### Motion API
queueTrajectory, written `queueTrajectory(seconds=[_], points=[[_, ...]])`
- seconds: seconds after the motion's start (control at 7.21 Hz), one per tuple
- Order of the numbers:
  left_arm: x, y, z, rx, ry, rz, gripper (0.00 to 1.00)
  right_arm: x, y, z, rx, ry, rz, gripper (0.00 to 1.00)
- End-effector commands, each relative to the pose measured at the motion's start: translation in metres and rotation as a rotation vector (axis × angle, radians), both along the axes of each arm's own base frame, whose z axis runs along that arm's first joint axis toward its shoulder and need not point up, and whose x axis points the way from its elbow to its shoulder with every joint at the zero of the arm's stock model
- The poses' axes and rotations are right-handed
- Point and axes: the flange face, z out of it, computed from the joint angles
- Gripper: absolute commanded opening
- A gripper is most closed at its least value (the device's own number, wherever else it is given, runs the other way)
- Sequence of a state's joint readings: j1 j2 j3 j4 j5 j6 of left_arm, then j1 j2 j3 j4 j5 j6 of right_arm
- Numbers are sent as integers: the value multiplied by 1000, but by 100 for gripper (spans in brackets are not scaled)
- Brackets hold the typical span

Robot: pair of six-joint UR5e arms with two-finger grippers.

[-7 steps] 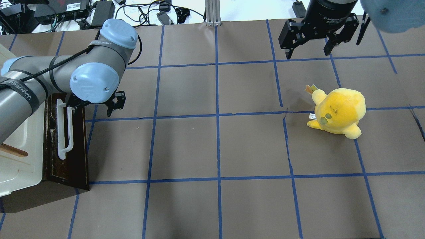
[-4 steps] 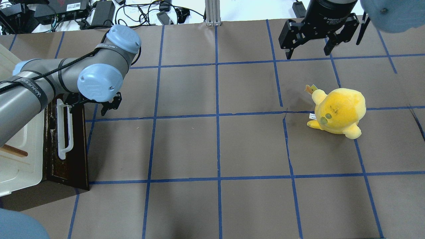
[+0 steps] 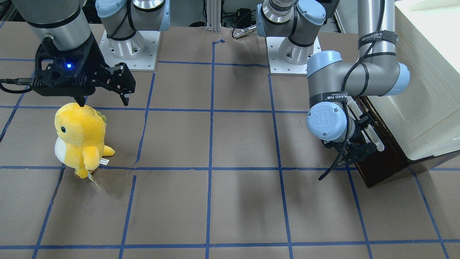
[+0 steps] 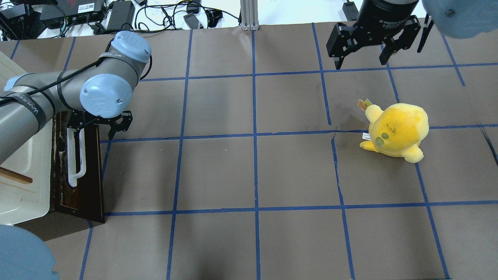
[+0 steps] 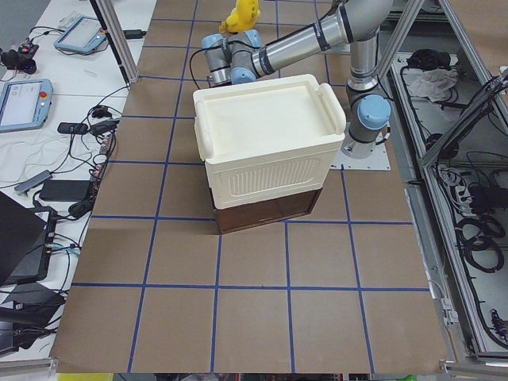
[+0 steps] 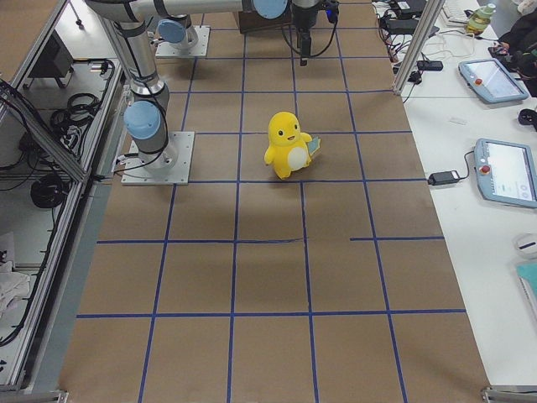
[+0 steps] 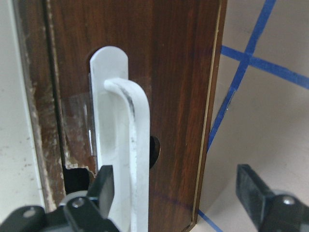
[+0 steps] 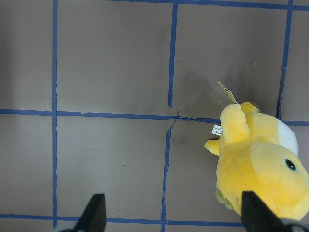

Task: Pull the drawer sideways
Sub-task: 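Lower the left gripper around the white handle and close it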

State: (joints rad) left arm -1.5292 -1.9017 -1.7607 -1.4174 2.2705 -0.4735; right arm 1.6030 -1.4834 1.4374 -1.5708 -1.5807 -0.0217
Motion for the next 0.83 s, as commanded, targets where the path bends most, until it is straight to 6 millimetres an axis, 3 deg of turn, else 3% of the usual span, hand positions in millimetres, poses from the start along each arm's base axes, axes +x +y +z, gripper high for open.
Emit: queueTrajectory(seconds=[0.0,0.69], points=[[4,0,-1,1,-2,8,77,0,0,0,0,1,0,100],[8,-1,-9,18,-8,12,75,0,0,0,0,-1,0,100]])
